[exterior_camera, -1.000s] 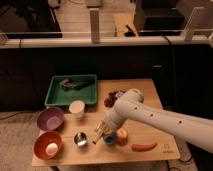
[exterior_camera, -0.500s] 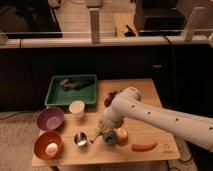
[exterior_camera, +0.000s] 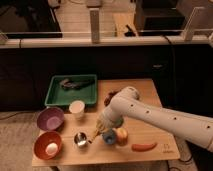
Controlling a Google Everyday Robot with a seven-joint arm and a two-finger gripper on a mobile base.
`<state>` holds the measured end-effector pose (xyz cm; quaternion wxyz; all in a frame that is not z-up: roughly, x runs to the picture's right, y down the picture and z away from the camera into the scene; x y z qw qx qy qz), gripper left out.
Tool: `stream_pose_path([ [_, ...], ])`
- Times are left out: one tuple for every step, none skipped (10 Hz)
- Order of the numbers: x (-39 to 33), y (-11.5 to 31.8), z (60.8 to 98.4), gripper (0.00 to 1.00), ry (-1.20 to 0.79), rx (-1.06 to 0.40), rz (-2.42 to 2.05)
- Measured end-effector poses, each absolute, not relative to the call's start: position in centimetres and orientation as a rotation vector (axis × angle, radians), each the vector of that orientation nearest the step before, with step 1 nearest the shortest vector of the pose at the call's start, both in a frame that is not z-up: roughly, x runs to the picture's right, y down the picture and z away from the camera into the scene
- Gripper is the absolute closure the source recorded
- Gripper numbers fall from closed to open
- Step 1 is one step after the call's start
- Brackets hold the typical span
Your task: Place banana in plastic cup
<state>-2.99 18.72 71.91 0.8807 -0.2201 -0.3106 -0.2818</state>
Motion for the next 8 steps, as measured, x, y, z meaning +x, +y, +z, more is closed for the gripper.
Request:
stream_pose_path([
  [-3.2,18.5,71.8,0.94,-0.656,-0.454,-0.589],
  [-3.8,18.4,71.8,0.97,-0.664,-0.452,-0.594],
  [-4.2,18.3,71.7,0.97,-0.672,-0.449,-0.599],
  [-4.4,18.2,71.7,0.97,-0.678,-0.445,-0.601],
  [-4.6,18.1,71.7,0.97,-0.685,-0.44,-0.603],
  [-4.7,18.0,71.6,0.97,-0.69,-0.436,-0.604],
  [-4.8,17.8,71.5,0.97,-0.696,-0.429,-0.605],
  [-5.1,17.5,71.5,0.97,-0.701,-0.424,-0.607],
])
